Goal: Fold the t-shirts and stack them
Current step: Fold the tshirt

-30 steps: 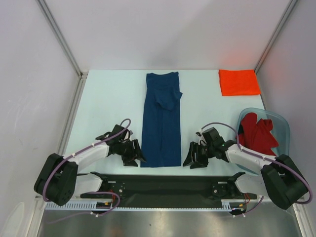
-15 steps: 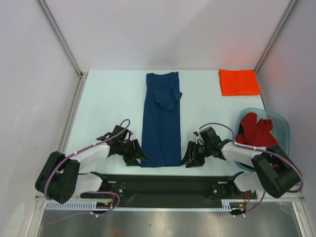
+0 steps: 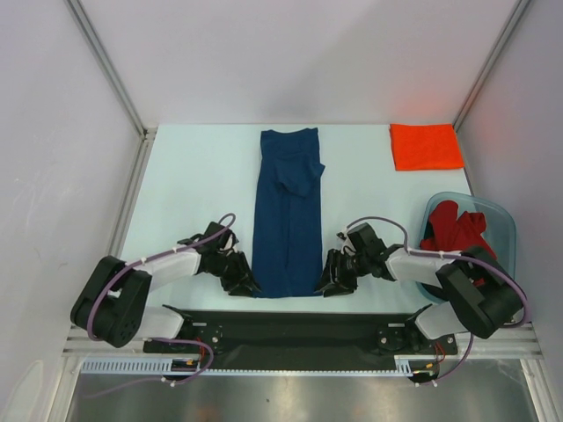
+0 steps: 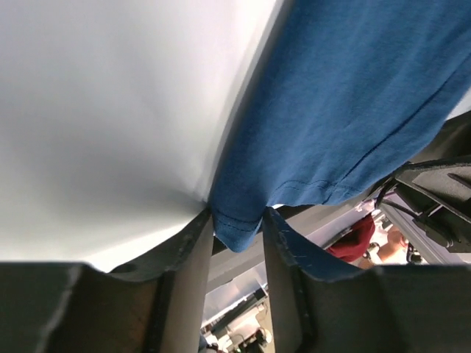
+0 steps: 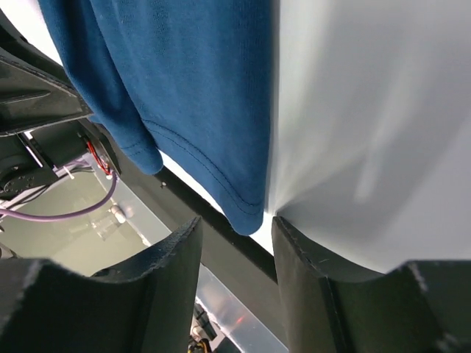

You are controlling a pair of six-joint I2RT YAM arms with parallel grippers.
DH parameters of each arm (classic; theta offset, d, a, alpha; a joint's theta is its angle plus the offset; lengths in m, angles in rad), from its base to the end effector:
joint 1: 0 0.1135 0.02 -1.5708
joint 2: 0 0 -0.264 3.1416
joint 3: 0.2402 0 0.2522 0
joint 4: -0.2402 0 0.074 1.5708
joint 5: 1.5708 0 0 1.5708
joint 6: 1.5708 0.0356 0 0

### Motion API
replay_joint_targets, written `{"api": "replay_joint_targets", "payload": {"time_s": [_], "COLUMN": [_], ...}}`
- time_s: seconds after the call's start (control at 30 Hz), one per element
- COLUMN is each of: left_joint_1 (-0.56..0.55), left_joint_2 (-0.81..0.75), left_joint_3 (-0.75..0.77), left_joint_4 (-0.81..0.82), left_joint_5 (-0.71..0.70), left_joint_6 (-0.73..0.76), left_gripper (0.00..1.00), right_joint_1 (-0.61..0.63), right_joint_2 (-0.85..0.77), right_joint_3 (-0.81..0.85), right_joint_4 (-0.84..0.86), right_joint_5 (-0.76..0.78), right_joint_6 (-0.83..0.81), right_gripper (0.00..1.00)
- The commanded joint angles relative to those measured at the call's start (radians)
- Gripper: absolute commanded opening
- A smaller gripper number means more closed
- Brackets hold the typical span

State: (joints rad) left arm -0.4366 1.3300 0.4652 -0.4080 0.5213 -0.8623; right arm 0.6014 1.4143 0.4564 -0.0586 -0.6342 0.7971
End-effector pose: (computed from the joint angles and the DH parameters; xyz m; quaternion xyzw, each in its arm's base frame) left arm 0.1669 -0.0974 0.1222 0.1645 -0.9420 0.2897 0.0399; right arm 0.1718 0.1435 0.1211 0.0044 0.9178 0.3969 0.0059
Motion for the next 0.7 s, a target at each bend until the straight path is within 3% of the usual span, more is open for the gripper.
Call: {"api": "replay_joint_targets", "payload": {"time_s": [0.0,0.13,0.17,0.2,0.27,0.33,0.67], "left_joint_1": [-0.01,-0.01,-0.01,-0.01,-0.011,-0.017,-0.195], "left_joint_2": [0.061,0.077,0.084,0.086,0.09,0.086,-0.084], "left_joint_3": [-0.025,-0.014,-0.013,-0.007,-0.007,-0.01,-0.069], "left_joint_4": [-0.052,-0.058,-0.061,-0.066,-0.074,-0.089,-0.159], "left_joint_5": [-0.176,-0.191,-0.195,-0.204,-0.21,-0.224,-0.254], "left_joint_6": [0.065,0.077,0.081,0.088,0.094,0.1,-0.055], "left_gripper": [0.38,0.27,0.23,0.12,0.01,0.0,0.0], "right_joint_1": [0.012,0.011,0.011,0.011,0.02,0.031,0.169], "right_joint_2": [0.038,0.055,0.058,0.064,0.075,0.084,-0.139], "right_joint_3": [0.013,0.011,0.011,0.01,0.016,0.024,-0.056], "right_joint_4": [-0.013,-0.014,-0.011,-0.009,-0.015,-0.026,-0.162], "right_joint_5": [0.096,0.11,0.111,0.108,0.105,0.106,0.177], "right_joint_6": [0.001,0.011,0.014,0.014,0.002,-0.007,0.056], "right_gripper": [0.48,0.38,0.35,0.32,0.18,0.0,0.0]}}
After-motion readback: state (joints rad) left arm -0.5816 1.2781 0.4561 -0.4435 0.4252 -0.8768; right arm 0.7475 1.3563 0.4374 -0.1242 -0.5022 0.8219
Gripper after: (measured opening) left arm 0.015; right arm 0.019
